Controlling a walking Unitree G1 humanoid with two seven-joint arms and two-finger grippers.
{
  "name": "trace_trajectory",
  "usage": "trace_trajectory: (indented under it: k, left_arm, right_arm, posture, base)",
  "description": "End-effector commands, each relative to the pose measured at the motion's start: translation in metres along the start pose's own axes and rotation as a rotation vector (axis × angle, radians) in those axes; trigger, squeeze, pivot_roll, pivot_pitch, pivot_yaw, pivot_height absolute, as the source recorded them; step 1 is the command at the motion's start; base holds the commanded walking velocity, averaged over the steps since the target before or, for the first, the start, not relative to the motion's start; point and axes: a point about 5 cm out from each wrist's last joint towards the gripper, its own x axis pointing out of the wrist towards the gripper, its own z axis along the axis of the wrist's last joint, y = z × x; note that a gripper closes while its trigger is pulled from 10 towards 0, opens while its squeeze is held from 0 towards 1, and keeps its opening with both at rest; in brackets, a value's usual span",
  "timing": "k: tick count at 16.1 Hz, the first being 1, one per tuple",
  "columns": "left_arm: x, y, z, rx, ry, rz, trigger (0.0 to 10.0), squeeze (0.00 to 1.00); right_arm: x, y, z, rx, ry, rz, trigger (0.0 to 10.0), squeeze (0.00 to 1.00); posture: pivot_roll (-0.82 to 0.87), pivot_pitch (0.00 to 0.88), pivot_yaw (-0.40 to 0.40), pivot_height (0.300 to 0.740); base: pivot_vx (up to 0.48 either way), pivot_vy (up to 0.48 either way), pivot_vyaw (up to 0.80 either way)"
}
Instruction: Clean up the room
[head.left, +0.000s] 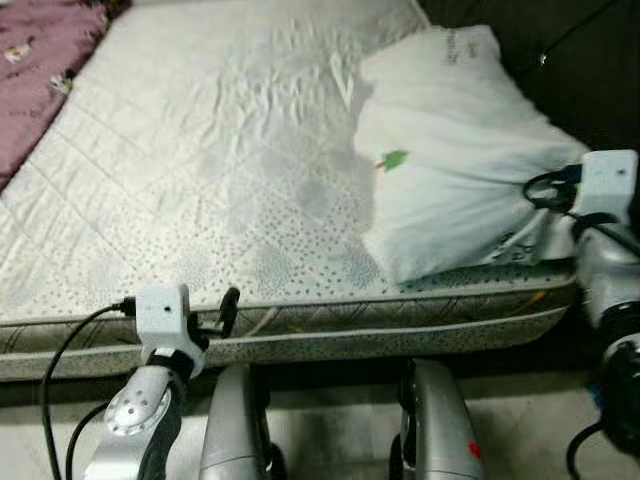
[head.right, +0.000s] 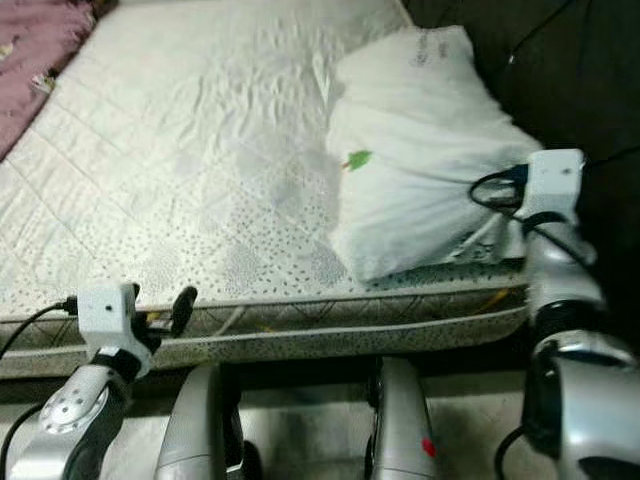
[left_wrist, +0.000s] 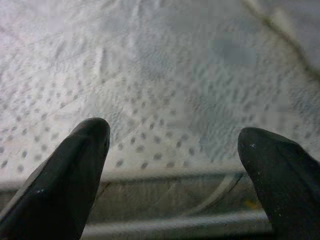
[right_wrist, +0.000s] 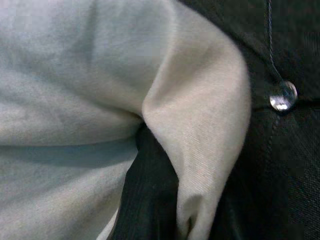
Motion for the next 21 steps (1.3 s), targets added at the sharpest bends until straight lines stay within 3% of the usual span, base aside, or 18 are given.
trace_trajectory:
  k: [1, 6, 7, 11, 13, 18, 21]
  left_arm:
    - [-0.006, 0.006, 0.000, 0.016, 0.021, 0.012, 10.0, 0.00]
    - [-0.007, 0.005, 0.001, 0.018, 0.031, 0.008, 10.0, 0.00]
    - [-0.008, 0.006, 0.002, 0.016, 0.032, 0.008, 10.0, 0.00]
    - [-0.012, 0.002, 0.001, -0.008, 0.038, -0.020, 10.0, 0.00]
    - [-0.007, -0.003, 0.001, -0.012, 0.043, -0.029, 10.0, 0.00]
    - [-0.004, 0.000, 0.002, -0.008, 0.043, -0.025, 10.0, 0.00]
    - [-0.004, 0.000, -0.001, -0.004, 0.051, -0.032, 10.0, 0.00]
  right_arm:
    - [0.004, -0.019, 0.022, 0.000, -0.059, -0.072, 0.0, 0.00]
    - [-0.003, -0.064, 0.029, -0.037, -0.053, -0.208, 0.0, 0.00]
    - [-0.009, -0.082, 0.026, -0.058, -0.046, -0.249, 0.0, 0.00]
    - [-0.028, -0.117, 0.009, -0.101, -0.011, -0.334, 0.0, 0.00]
    - [-0.044, -0.138, -0.008, -0.090, 0.013, -0.392, 0.0, 0.00]
    - [-0.062, -0.145, -0.037, -0.054, 0.029, -0.433, 0.0, 0.00]
    - [-0.072, -0.126, -0.066, 0.000, 0.017, -0.412, 0.0, 0.00]
  posture:
    - [0.18, 0.286, 0.108, 0.528]
    - [0.18, 0.286, 0.112, 0.528]
    - [0.17, 0.292, 0.116, 0.528]
    - [0.16, 0.300, 0.124, 0.528]
    - [0.14, 0.295, 0.129, 0.528]
    - [0.13, 0.283, 0.128, 0.528]
    - [0.10, 0.274, 0.134, 0.528]
  base:
    - [0.000, 0.000, 0.00]
    - [0.000, 0.000, 0.00]
    - [0.000, 0.000, 0.00]
    - [0.000, 0.000, 0.00]
    - [0.000, 0.000, 0.00]
    - [0.000, 0.000, 0.00]
    - [0.000, 0.000, 0.00]
